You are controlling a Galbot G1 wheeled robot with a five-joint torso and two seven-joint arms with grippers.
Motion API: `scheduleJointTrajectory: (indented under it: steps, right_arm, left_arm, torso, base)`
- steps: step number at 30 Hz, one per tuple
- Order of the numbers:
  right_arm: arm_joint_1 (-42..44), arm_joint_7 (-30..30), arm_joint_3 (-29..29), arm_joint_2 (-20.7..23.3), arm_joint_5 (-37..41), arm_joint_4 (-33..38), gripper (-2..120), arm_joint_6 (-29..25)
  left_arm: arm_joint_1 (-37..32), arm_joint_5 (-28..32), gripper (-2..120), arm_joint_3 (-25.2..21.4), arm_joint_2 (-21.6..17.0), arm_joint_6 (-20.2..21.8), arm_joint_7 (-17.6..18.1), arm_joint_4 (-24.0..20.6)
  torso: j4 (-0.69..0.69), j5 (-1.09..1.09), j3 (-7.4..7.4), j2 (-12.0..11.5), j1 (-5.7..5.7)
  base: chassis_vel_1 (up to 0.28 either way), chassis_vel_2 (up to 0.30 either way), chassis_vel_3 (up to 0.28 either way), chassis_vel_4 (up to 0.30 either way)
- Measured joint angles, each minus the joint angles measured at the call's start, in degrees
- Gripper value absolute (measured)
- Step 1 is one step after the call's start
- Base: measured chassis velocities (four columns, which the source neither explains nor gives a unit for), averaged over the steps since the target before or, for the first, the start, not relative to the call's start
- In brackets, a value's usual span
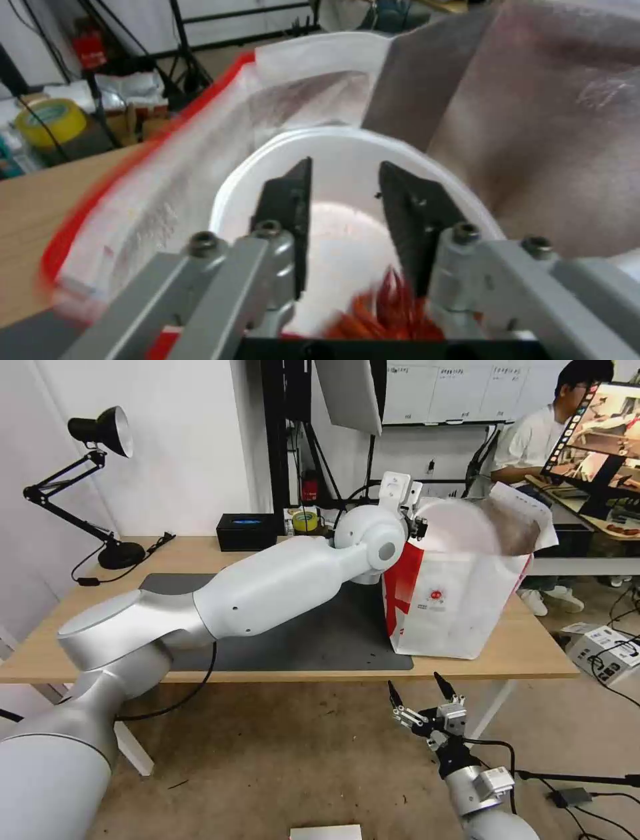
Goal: Pick up the trash from the table and place it into the takeout bag.
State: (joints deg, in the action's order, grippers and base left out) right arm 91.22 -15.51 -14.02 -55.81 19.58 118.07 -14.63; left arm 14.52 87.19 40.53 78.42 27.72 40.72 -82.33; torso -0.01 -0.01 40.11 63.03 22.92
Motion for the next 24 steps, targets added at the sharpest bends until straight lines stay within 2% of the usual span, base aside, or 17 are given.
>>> scheduleJointTrajectory:
  steps: [3,4,5,7,8,10,11,14,15,18,19,22,24]
  right_arm:
    - [0.0,0.0,0.0,0.0,0.0,0.0,100,0.0]
    - [0.0,0.0,0.0,0.0,0.0,0.0,100,0.0]
    - [0.0,0.0,0.0,0.0,0.0,0.0,100,0.0]
    - [0.0,0.0,0.0,0.0,0.0,0.0,100,0.0]
    - [0.0,0.0,0.0,0.0,0.0,0.0,100,0.0]
    - [0.0,0.0,0.0,0.0,0.0,0.0,100,0.0]
    - [0.0,0.0,0.0,0.0,0.0,0.0,100,0.0]
    - [0.0,0.0,0.0,0.0,0.0,0.0,100,0.0]
    - [0.0,0.0,0.0,0.0,0.0,0.0,100,0.0]
    - [0.0,0.0,0.0,0.0,0.0,0.0,100,0.0]
    - [0.0,0.0,0.0,0.0,0.0,0.0,100,0.0]
    - [0.0,0.0,0.0,0.0,0.0,0.0,100,0.0]
    - [0.0,0.0,0.0,0.0,0.0,0.0,100,0.0]
  left_arm:
    - [-0.3,0.7,50,-1.0,-1.5,0.6,0.5,-1.3]
    - [-0.3,0.7,50,-1.0,-1.5,0.6,0.5,-1.3]
    - [-0.6,0.7,55,-1.4,-2.0,0.4,0.8,-2.0]
    - [-1.7,0.7,63,-2.2,-4.2,-1.9,1.5,-4.7]
    - [-1.7,0.7,63,-2.2,-4.2,-1.9,1.5,-4.7]
    - [-3.6,-0.6,76,-3.1,-8.0,-5.5,1.2,-8.4]
    - [-3.6,-0.6,76,-3.1,-8.0,-5.5,1.2,-8.4]
    - [-5.8,-3.7,90,-3.8,-13.0,-10.9,-2.7,-12.2]
    - [-5.8,-3.7,90,-3.8,-13.0,-10.9,-2.7,-12.2]
    - [-8.0,-7.3,103,-3.9,-18.3,-18.3,-9.6,-15.6]
    - [-8.0,-7.3,103,-3.9,-18.3,-18.3,-9.6,-15.6]
    - [-11.9,-10.2,111,-4.6,-23.4,-25.1,-15.3,-18.0]
    - [-13.5,-11.2,112,-5.1,-24.8,-26.6,-16.5,-18.4]
  torso:
    - [0.00,0.00,0.00,0.0,0.00]
    - [0.00,0.00,0.00,0.0,0.00]
    - [0.00,0.00,0.00,0.0,0.00]
    - [-0.01,0.00,-0.01,0.0,0.00]
    - [-0.01,0.00,-0.01,0.0,0.00]
    - [0.01,-0.01,-0.01,0.0,0.00]
    - [0.01,-0.01,-0.01,0.0,0.00]
    - [0.02,-0.01,0.00,0.0,0.00]
    - [0.02,-0.01,0.00,0.0,0.00]
    - [0.00,-0.01,0.00,0.0,0.00]
    - [0.00,-0.01,0.00,0.0,0.00]
    - [0.01,-0.02,0.00,0.0,0.00]
    - [0.01,-0.01,0.00,0.0,-0.01]
  base:
    - [0.000,0.000,0.000,0.000]
    - [0.000,0.000,0.000,0.000]
    - [0.000,0.000,0.000,0.000]
    - [0.000,0.000,0.000,0.000]
    - [0.000,0.000,0.000,0.000]
    - [0.000,0.000,0.000,0.000]
    - [0.000,0.000,0.000,0.000]
    - [0.000,0.000,0.000,0.000]
    - [0.000,0.000,0.000,0.000]
    - [0.000,0.000,0.000,0.000]
    - [0.000,0.000,0.000,0.000]
    - [0.000,0.000,0.000,0.000]
    - [0.000,0.000,0.000,0.000]
